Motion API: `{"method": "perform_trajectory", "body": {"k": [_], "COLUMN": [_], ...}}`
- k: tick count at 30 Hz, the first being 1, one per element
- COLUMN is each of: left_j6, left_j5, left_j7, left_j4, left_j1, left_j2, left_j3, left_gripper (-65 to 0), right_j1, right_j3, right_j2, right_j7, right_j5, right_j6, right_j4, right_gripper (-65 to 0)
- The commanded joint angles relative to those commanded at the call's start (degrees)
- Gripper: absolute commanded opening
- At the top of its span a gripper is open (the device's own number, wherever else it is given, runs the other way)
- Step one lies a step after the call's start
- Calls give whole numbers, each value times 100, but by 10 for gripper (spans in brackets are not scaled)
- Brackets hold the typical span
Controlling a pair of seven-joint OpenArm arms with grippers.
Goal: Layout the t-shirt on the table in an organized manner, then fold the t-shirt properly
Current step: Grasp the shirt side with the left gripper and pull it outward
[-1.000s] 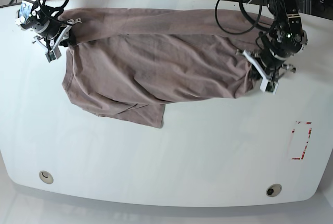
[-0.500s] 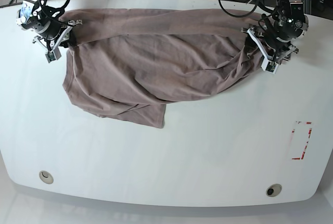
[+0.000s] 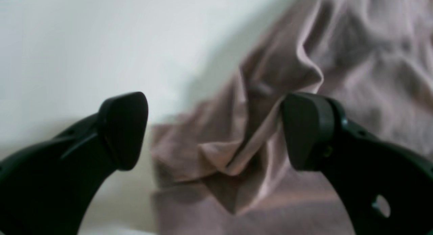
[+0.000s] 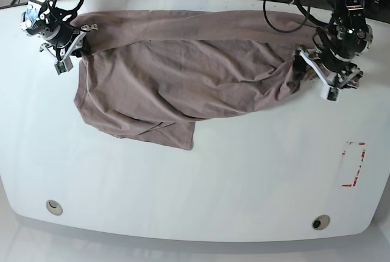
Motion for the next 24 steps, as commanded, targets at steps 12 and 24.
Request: {"method": "perform_trajectory", "body": {"k": [12,24], "left_j6": [0,0], "left_j5": [18,-492], "left_j7": [9,35], "left_j4": [-105,-123], "left_j1": [-62,369], "left_j2": [158,334], "left_j3": [-325,-862], "left_gripper": [-51,-50], "right_j1": [26,26], "right_j3": [0,0], "right_j2": [0,0], "right_j7": [-9,-9], "right_j5": [-9,-9], "right_j6": [0,0], "right_j4": [0,0], "right_gripper": [-561,-561]}}
